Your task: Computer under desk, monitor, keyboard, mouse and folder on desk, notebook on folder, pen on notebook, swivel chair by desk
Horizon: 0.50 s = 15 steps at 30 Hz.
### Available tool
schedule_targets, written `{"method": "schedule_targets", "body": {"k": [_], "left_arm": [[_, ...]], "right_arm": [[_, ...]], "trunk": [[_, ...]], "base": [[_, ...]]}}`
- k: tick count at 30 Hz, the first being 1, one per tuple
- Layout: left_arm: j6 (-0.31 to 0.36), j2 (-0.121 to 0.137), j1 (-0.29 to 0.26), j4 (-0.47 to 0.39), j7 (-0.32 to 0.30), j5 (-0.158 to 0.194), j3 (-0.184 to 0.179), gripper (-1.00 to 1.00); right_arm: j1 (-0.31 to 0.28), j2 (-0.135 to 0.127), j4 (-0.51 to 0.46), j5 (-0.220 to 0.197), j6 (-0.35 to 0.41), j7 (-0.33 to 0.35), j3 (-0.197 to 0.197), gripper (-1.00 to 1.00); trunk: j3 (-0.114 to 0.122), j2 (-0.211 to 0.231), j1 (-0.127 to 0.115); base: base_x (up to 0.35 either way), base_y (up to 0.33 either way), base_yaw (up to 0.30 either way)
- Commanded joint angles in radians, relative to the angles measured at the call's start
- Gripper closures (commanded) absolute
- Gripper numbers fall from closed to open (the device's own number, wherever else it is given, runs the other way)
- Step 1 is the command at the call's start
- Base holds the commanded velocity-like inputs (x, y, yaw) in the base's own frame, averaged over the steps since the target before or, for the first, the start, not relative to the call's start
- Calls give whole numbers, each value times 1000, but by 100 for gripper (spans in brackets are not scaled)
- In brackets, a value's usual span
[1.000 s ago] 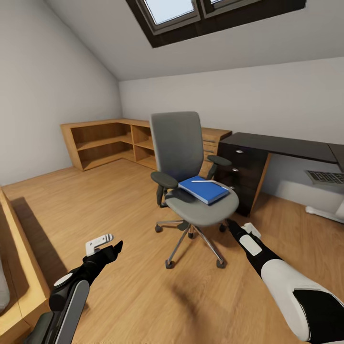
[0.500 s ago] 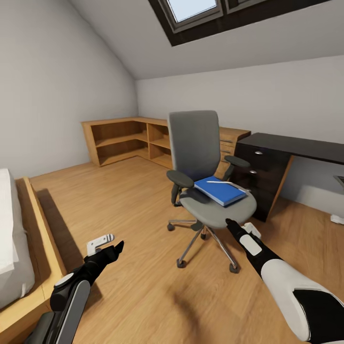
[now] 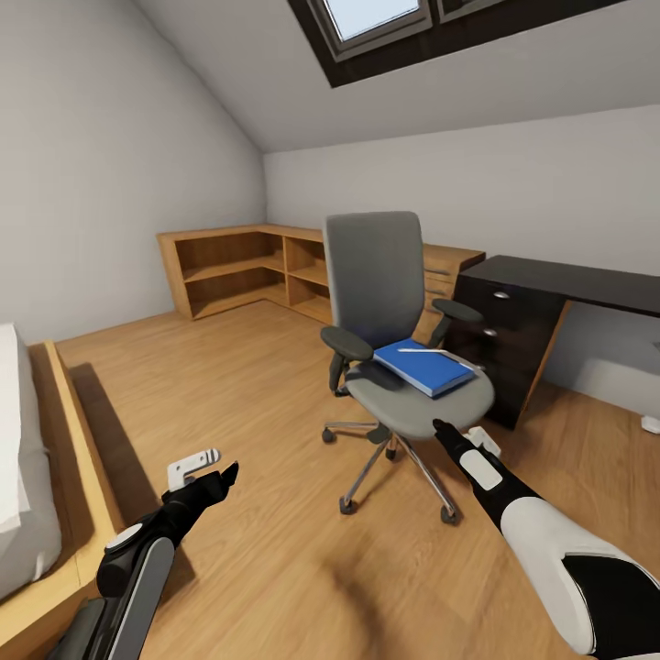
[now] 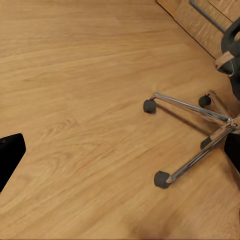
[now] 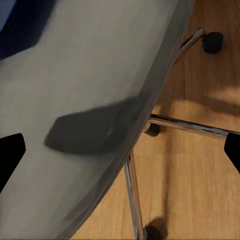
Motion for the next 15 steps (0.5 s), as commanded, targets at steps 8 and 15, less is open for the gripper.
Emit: {"method": "schedule_targets", "body": {"k": [8, 15], "left_arm": [[5, 0, -1, -1, 7, 11, 1, -100], [4, 0, -1, -1, 7, 11, 1, -100]], "right_arm": [[1, 0, 2, -8, -1, -5, 3, -100], [1, 0, 2, -8, -2, -5, 2, -100]], "trunk": [[-1, 0, 0], [-1, 0, 0]], "base": [[205, 0, 0], [197, -9, 0]]}}
